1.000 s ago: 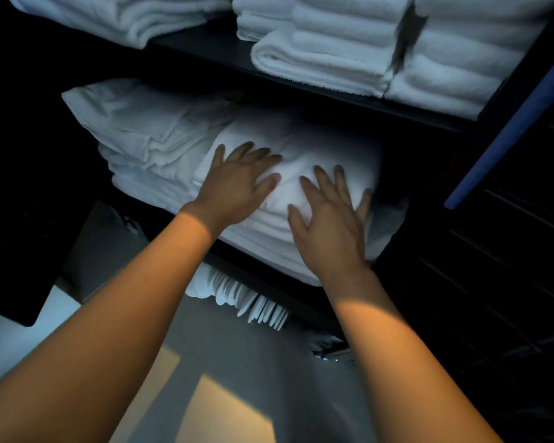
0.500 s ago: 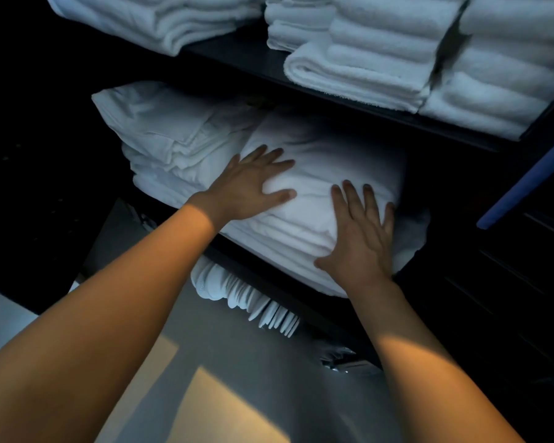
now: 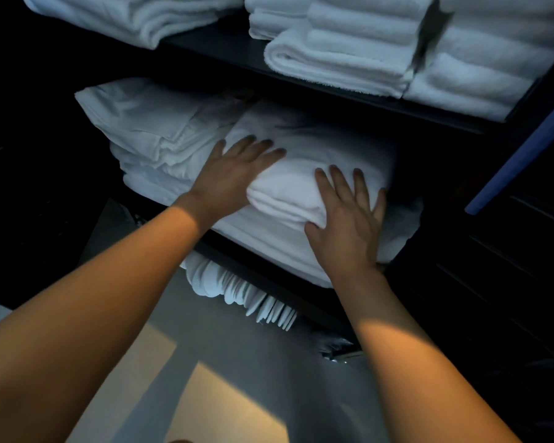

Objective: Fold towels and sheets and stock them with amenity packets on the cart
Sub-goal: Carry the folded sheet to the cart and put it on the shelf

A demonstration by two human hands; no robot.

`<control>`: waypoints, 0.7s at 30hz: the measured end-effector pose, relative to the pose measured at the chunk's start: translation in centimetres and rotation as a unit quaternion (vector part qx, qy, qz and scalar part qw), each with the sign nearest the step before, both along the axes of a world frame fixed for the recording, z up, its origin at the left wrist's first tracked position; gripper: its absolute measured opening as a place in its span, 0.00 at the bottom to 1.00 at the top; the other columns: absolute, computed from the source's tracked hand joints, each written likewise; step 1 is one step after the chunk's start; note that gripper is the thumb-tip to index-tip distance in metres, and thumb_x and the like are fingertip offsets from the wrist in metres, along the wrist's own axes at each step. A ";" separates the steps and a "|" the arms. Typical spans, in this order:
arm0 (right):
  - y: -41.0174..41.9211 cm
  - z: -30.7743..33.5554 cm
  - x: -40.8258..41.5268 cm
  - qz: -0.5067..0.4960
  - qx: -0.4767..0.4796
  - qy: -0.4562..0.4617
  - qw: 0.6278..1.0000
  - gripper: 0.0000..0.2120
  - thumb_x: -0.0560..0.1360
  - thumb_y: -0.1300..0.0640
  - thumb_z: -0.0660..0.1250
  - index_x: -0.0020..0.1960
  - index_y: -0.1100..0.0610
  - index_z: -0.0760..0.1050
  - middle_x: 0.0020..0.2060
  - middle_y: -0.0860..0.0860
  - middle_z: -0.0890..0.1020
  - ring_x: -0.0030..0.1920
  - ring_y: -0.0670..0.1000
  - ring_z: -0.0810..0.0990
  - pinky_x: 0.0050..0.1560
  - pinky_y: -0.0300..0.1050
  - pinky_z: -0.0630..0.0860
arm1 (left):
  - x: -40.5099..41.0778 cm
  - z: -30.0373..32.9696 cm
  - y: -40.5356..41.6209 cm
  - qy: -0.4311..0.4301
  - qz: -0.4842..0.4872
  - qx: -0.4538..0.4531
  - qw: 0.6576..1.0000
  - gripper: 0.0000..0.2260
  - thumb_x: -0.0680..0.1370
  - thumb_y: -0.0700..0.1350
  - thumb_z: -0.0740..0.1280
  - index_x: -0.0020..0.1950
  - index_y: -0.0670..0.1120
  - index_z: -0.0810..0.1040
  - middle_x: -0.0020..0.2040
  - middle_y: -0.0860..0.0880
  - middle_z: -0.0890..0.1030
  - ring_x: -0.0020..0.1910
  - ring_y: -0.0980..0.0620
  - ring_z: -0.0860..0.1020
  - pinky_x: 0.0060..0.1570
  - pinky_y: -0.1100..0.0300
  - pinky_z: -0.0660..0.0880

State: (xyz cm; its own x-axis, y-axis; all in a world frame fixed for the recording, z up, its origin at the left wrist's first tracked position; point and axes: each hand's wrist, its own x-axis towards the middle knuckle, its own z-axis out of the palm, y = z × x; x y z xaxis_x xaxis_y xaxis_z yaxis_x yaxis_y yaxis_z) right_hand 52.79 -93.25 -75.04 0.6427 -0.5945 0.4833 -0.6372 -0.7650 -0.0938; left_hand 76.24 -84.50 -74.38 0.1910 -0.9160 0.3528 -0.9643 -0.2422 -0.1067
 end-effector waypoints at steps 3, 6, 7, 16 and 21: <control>1.1 -0.2 1.1 0.012 0.003 0.021 1.000 0.43 0.72 0.50 0.75 0.81 0.47 0.58 0.81 0.49 0.60 0.82 0.57 0.52 0.77 0.71 0.47 | 1.1 -0.2 -0.3 0.014 0.022 0.007 1.000 0.36 0.77 0.47 0.69 0.82 0.58 0.57 0.82 0.51 0.59 0.80 0.44 0.59 0.72 0.37 0.60; 1.4 -1.0 1.7 0.003 0.009 0.027 1.000 0.44 0.71 0.51 0.76 0.81 0.47 0.58 0.81 0.48 0.59 0.82 0.55 0.51 0.77 0.70 0.44 | 1.3 -1.1 -0.1 0.045 0.028 0.005 0.999 0.36 0.78 0.48 0.69 0.82 0.59 0.56 0.83 0.51 0.57 0.81 0.45 0.56 0.74 0.37 0.58; 1.4 -1.1 1.7 0.002 0.012 0.019 1.000 0.44 0.71 0.51 0.76 0.81 0.47 0.59 0.81 0.48 0.60 0.82 0.55 0.52 0.77 0.70 0.44 | 1.3 -1.2 0.0 0.048 0.029 0.007 0.998 0.36 0.78 0.48 0.69 0.82 0.59 0.56 0.83 0.52 0.57 0.81 0.45 0.56 0.74 0.37 0.58; 1.3 -1.5 1.1 0.012 0.020 0.014 1.000 0.45 0.69 0.50 0.77 0.81 0.47 0.59 0.81 0.47 0.59 0.82 0.54 0.51 0.78 0.68 0.45 | -0.1 -1.6 1.0 0.069 0.058 0.021 0.996 0.49 0.70 0.45 0.75 0.83 0.60 0.48 0.84 0.52 0.50 0.82 0.47 0.48 0.75 0.32 0.55; 1.6 -0.7 1.2 0.024 0.054 0.020 0.998 0.45 0.70 0.48 0.75 0.81 0.47 0.57 0.82 0.49 0.56 0.82 0.54 0.47 0.78 0.69 0.41 | -0.7 -2.3 4.1 0.109 0.069 -0.006 0.992 0.54 0.67 0.48 0.79 0.82 0.61 0.48 0.84 0.54 0.48 0.83 0.47 0.46 0.76 0.32 0.52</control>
